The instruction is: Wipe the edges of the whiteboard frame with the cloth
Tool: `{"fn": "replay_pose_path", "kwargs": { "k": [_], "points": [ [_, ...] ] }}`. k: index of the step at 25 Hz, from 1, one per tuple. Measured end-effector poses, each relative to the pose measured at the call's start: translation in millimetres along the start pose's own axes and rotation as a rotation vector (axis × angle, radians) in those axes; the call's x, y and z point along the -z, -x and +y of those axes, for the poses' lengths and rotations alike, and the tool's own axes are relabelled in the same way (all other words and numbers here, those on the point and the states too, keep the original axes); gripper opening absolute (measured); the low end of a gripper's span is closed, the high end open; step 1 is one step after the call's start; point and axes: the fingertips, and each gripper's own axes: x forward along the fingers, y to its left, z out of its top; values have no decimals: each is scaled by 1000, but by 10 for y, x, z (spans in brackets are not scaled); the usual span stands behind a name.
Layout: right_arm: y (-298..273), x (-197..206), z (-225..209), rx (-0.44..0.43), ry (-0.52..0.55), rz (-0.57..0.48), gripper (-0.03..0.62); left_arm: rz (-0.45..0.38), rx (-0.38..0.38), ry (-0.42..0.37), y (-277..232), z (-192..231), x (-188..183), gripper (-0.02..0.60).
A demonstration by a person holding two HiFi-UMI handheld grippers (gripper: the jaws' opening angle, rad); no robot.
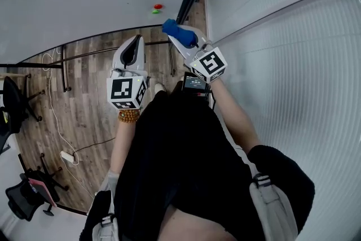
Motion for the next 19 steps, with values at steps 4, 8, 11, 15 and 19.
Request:
{"fn": "replay_pose_path", "kwargs": {
  "k": [4, 8, 11, 15, 19],
  "points": [
    [158, 78, 47, 25, -66, -17, 72, 4, -2, 11, 82, -38, 162, 0],
    [135, 91, 46, 6, -75, -5, 72, 6, -10, 31, 49, 73, 209, 0],
    [170, -18, 79, -16, -66, -12, 71, 3, -22, 36, 81, 71, 164, 0],
    [171, -134, 117, -45, -55, -20, 69, 3, -40, 44, 117, 49, 140, 0],
    [0, -222, 115, -89, -29, -39, 67, -1, -63, 55, 87, 160, 163, 0]
  ]
}}
